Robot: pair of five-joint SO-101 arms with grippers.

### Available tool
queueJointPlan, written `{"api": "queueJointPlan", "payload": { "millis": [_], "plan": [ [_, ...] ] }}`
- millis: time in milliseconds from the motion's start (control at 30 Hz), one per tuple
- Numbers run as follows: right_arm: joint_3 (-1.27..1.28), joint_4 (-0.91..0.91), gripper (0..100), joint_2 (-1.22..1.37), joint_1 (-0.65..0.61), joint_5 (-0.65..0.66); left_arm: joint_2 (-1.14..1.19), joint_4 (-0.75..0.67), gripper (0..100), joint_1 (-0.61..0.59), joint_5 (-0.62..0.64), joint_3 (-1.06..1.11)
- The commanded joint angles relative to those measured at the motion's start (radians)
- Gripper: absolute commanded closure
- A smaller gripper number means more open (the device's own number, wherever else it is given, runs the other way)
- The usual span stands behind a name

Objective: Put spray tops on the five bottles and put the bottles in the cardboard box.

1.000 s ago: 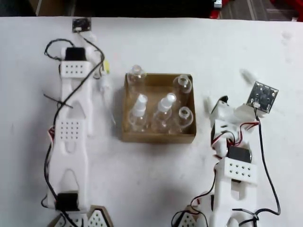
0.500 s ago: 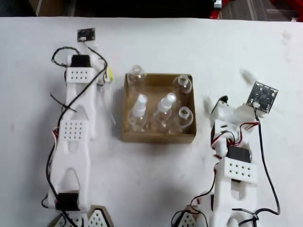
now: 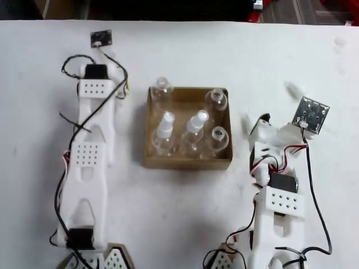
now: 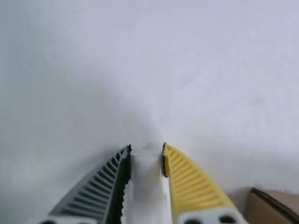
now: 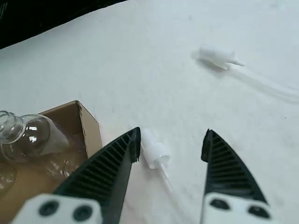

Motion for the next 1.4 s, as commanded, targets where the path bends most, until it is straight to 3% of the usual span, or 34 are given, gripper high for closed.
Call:
{"api": "queueJointPlan", "payload": {
  "millis": [0, 333, 400, 533, 933, 1200, 1367],
  "plan": [
    [-0.005, -0.022, 80.8, -0.012, -0.012, -0.002, -0.226, 0.077, 98, 0.015, 0.017, -0.044],
    [-0.005, -0.022, 80.8, -0.012, -0.012, -0.002, -0.667, 0.207, 98, 0.079, 0.008, -0.043],
    [-0.005, -0.022, 80.8, -0.012, -0.01, -0.002, -0.737, 0.213, 98, 0.104, -0.04, -0.038],
    [-0.005, -0.022, 80.8, -0.01, -0.01, -0.002, -0.842, 0.224, 98, 0.142, -0.157, -0.035],
    [-0.005, -0.022, 80.8, -0.01, -0.012, -0.002, -1.095, 0.227, 98, 0.147, -0.167, -0.015],
    [-0.005, -0.022, 80.8, -0.008, -0.012, -0.002, -1.491, 0.206, 98, 0.228, -0.164, 0.537],
    [-0.002, -0.022, 80.8, -0.008, -0.012, -0.002, -1.69, 0.021, 98, 0.225, -0.17, 0.836]
  ]
}}
